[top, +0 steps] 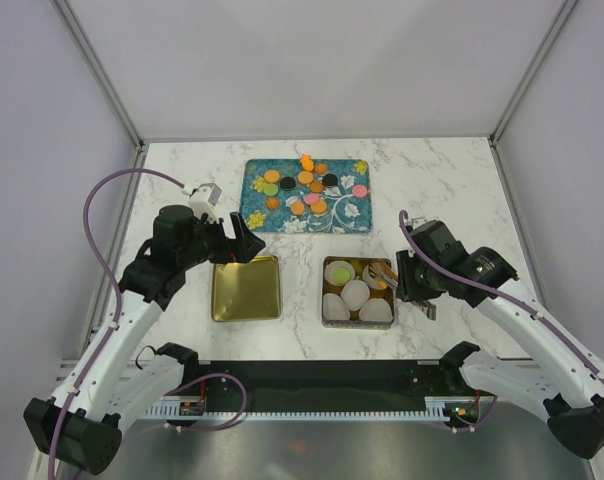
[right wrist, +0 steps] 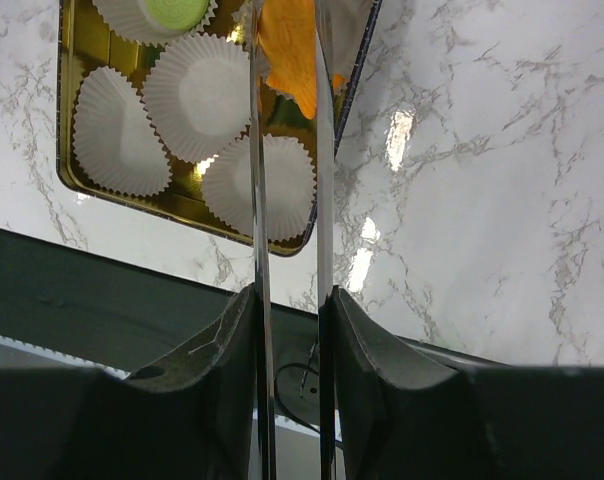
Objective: Pack the cookies
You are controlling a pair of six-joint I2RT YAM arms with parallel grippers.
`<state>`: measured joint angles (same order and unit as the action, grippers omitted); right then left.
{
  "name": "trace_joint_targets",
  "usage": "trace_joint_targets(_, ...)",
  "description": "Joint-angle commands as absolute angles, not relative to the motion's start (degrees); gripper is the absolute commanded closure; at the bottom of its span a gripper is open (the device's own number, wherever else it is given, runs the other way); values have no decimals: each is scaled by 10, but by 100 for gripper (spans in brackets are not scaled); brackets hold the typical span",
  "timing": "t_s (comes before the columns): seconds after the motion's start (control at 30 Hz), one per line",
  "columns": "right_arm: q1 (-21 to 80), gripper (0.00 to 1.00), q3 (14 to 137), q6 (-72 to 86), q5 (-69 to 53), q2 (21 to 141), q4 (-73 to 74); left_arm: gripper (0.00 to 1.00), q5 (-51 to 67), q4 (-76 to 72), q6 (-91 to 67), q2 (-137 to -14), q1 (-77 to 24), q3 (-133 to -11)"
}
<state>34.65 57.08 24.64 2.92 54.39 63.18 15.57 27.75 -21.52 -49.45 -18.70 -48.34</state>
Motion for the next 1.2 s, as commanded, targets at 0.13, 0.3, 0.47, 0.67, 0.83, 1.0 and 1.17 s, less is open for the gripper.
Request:
trace_joint_targets(0.13,347,83,563,260,18,540,584,0,167,273,-201,-496,-185,-486)
trace_joint_targets(0.3,348,81,559,263,20,544,574,0,166,274,-201,-495,-185,-485)
trace_joint_targets(0.47,349,81,552,264,30,540,578,0,168,273,-200,-496,-185,-485)
trace_joint_targets(0.67,349,79,547,265,41,539,581,0,174,273,-201,-496,-185,-485)
trace_joint_targets(0.83,349,75,544,265,45,538,581,0,174,272,-201,-495,-185,-485)
trace_joint_targets(1.0,349,72,543,264,42,534,583,0,176,273,-201,-497,-185,-485)
trace_joint_targets(1.17,350,65,543,260,37,536,582,0,179,273,-201,-498,-185,-486)
